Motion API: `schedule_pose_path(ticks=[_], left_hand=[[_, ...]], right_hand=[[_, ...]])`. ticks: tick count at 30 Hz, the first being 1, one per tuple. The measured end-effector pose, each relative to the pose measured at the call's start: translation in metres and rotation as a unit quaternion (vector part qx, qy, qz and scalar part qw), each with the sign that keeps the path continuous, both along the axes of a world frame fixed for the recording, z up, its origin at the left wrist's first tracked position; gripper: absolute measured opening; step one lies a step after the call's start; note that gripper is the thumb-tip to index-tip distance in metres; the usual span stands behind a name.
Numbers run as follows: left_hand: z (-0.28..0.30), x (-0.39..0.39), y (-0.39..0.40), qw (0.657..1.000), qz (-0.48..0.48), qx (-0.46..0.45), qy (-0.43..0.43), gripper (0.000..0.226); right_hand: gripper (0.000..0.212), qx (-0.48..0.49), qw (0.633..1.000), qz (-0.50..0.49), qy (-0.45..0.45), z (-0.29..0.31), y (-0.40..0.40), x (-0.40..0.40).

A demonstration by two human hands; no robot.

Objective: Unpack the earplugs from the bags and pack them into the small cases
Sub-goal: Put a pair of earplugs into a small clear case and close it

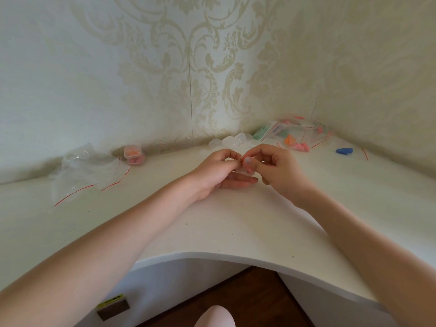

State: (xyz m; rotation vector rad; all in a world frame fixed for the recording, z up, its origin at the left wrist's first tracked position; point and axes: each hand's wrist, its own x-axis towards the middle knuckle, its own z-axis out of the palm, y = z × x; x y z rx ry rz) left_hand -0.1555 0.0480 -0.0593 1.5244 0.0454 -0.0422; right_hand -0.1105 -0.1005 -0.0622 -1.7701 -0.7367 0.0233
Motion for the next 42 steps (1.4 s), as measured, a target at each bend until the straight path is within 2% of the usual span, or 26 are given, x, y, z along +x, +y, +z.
schedule_pose_path(ticks=[8,11,14,20,28,36,42], left_hand=[[0.002,-0.001,-0.001,0.995,-0.033,-0.095,0.018,0.019],[0.002,0.000,-0.001,0.993,-0.030,-0.110,0.021,0.016],[0.001,0.001,0.000,0.992,-0.015,-0.124,0.020,0.015],[-0.003,0.003,0.001,0.991,0.007,-0.131,0.016,0.025],[-0.001,0.000,0.000,0.990,-0.007,-0.144,0.007,0.020],[-0.003,0.002,0.001,0.989,0.000,-0.151,0.005,0.029],[-0.004,0.003,0.001,0.988,0.006,-0.157,0.003,0.037]], right_hand=[[0.015,0.006,0.996,-0.087,-0.013,-0.004,0.001,0.006],[0.010,-0.017,0.996,-0.084,-0.031,-0.008,0.003,0.008],[0.010,-0.075,0.990,-0.081,-0.087,-0.010,0.003,0.009],[0.027,-0.169,0.962,-0.009,-0.215,0.000,-0.003,0.009],[0.022,-0.175,0.963,-0.033,-0.201,0.000,-0.004,0.008],[0.013,-0.143,0.972,-0.059,-0.178,0.001,-0.005,0.008],[0.014,-0.185,0.957,-0.058,-0.214,0.000,-0.004,0.011]])
